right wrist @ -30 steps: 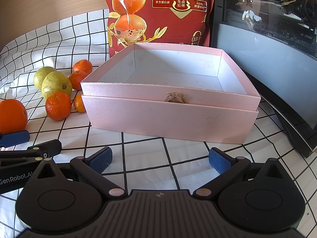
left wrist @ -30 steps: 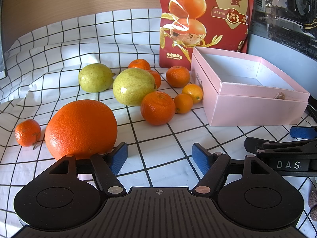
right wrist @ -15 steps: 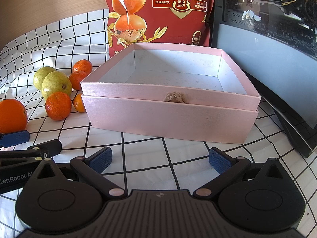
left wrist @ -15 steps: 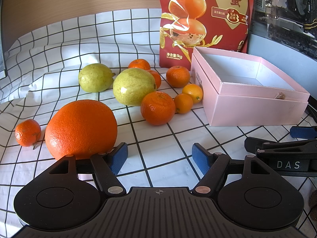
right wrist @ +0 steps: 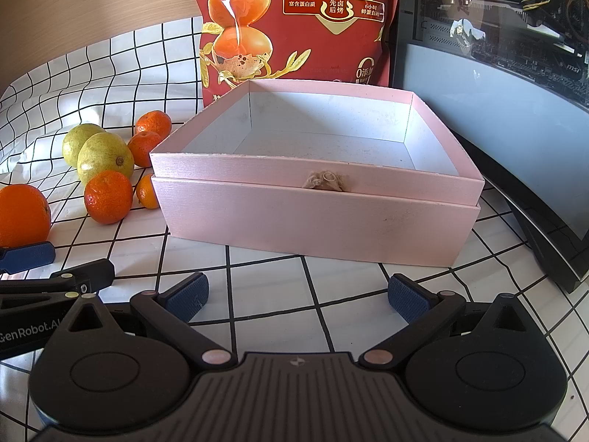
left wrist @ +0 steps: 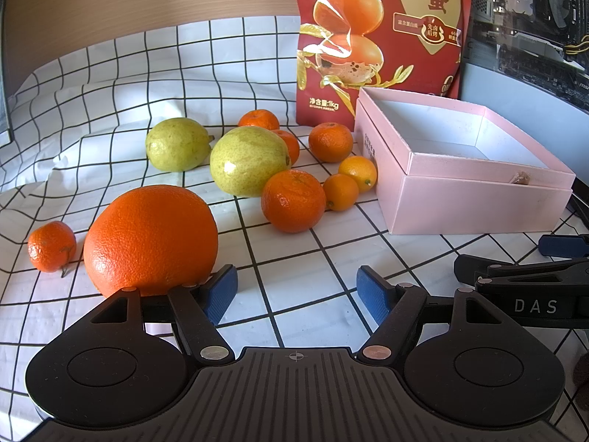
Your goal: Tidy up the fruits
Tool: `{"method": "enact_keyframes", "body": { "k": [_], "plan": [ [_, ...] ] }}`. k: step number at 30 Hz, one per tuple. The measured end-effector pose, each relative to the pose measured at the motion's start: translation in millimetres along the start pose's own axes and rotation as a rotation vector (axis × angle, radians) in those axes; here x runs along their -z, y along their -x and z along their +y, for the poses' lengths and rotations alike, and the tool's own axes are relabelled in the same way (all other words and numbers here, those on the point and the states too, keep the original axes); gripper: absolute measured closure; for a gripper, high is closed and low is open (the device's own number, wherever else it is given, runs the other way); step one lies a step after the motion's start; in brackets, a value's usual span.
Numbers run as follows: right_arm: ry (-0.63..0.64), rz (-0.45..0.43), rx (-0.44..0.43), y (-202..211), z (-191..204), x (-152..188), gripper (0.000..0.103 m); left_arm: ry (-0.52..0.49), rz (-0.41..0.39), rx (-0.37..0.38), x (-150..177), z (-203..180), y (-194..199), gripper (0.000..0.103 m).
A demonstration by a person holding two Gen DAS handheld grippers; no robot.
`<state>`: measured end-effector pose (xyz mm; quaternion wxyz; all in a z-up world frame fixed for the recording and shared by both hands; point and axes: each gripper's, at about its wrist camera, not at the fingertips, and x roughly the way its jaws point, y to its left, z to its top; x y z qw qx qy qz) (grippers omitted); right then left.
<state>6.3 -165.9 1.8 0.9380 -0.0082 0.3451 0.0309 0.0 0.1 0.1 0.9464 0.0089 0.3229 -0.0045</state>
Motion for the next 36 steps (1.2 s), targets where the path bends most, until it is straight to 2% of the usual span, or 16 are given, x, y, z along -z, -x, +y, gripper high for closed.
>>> {"method": "enact_keyframes", "body": {
  "k": [10,14,16,18,21,23,25,27,29,33,36],
  "plan": [
    [0.006,0.000,-0.005,-4.4,-0.2,4.2,0.000,0.000,0.000,0.000,4.1,-5.6,2.8,0.025],
    [0.029,0.070,-0.046,-7.3,-3.8,-1.9,0.000,-0.024,0.007,0.011,5.2,-8.8,5.2,0.027],
    [0.039,0.109,-0.054,-4.8,-4.0,-4.8,0.000,-0.039,0.038,0.052,3.4,-8.6,11.3,0.030],
    [0.042,0.132,-0.054,-2.0,-3.0,-4.6,0.000,-0.053,0.035,0.085,2.2,-8.7,22.6,0.032],
    [0.043,0.127,-0.041,1.3,-3.3,0.2,0.000,0.008,-0.004,0.130,-3.1,14.1,55.0,0.032],
    [0.040,0.130,-0.033,1.8,-2.1,0.0,0.000,0.064,-0.023,0.128,-6.6,33.6,71.5,0.032],
    [0.034,0.150,-0.031,1.6,-0.4,-3.0,0.000,0.114,-0.050,0.090,-10.3,55.1,85.5,0.032],
    [0.047,0.180,-0.059,1.2,7.8,-7.3,0.000,0.145,-0.081,0.021,-12.9,79.5,95.9,0.032],
    [0.096,0.182,-0.125,6.7,24.7,-11.4,0.002,0.167,-0.089,-0.055,-13.9,101.9,100.1,0.032],
    [0.226,0.098,-0.283,26.3,72.6,-23.9,0.004,0.299,-0.017,-0.177,-9.9,155.2,100.7,0.034],
    [0.271,0.054,-0.418,34.3,109.9,-38.5,0.004,0.352,-0.005,-0.234,-3.2,183.1,110.6,0.034]
  ]
}}
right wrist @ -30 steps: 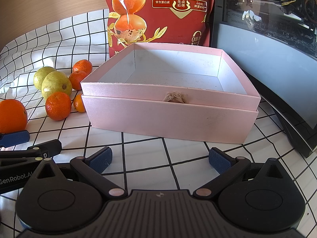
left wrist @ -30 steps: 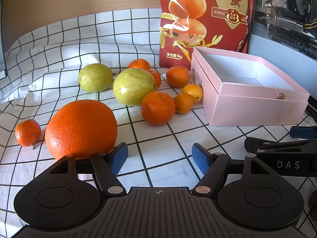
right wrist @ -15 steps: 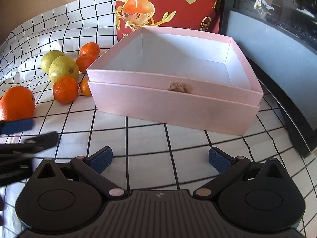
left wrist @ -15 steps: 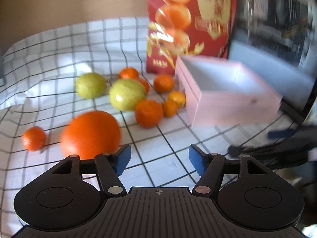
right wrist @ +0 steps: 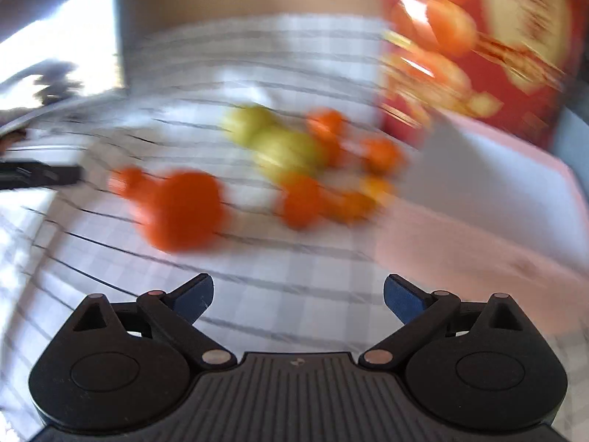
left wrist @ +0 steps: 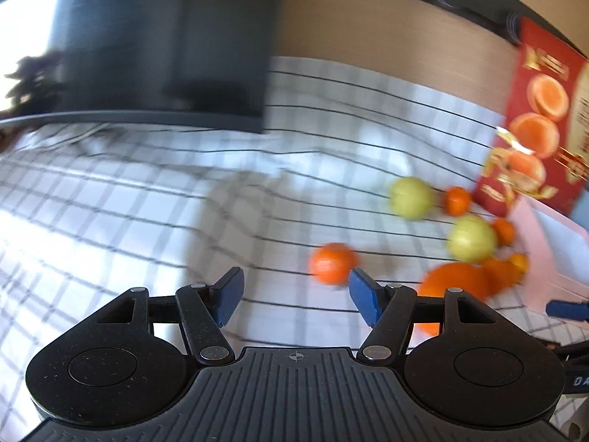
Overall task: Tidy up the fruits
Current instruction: 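Grasp a small tangerine with the left tool while the right tool grasps the large orange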
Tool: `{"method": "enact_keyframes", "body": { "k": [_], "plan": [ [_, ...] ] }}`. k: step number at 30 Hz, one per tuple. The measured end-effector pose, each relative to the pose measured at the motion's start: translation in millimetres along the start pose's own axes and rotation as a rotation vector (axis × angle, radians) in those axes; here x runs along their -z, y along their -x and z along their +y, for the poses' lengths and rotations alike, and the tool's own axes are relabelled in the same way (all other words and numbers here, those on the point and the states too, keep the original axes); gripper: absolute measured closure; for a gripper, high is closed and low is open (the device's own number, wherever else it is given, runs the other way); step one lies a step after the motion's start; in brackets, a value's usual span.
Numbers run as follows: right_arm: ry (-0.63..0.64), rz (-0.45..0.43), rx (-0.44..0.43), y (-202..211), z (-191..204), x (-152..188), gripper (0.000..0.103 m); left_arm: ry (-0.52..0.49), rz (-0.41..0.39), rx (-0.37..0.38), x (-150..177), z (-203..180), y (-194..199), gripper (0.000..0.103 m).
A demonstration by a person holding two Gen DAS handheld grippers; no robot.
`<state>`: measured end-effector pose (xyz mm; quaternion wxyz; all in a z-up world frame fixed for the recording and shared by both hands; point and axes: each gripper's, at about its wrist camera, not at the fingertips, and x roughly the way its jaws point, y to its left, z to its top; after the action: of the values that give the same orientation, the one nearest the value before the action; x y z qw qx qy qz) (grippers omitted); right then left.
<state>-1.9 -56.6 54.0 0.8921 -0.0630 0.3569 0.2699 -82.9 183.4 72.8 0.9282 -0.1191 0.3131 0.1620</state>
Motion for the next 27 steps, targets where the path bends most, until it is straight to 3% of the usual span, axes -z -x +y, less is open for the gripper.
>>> {"method": "enact_keyframes", "body": {
  "k": [3,6,12,16,19,24,27],
  "plan": [
    [0.039,-0.039,-0.069,-13.6,31.2,-21.6,0.004,0.026,0.024,0.023,-1.8,13.0,-0.6,0.034],
    [0.068,-0.056,-0.055,-35.8,54.3,-37.7,0.004,0.025,0.049,0.066,-5.3,10.8,-8.3,0.034],
    [0.107,0.031,-0.016,-79.0,61.3,-42.1,0.003,-0.040,0.141,0.107,-18.8,-16.8,-53.0,0.034],
    [0.002,0.095,-0.116,-76.9,42.0,-34.9,0.006,-0.071,0.177,0.108,-25.2,-34.1,-84.7,0.034],
    [-0.038,0.112,-0.202,-64.0,32.1,-29.6,0.020,-0.126,0.208,0.076,-24.5,-43.3,-102.6,0.034],
    [-0.060,0.138,-0.209,-43.1,25.0,-19.0,0.024,-0.155,0.219,0.087,-19.9,-45.5,-117.9,0.035],
    [-0.075,0.149,-0.200,-33.8,23.1,-12.5,0.024,-0.183,0.201,0.078,-19.1,-48.9,-117.4,0.046]
  ]
}}
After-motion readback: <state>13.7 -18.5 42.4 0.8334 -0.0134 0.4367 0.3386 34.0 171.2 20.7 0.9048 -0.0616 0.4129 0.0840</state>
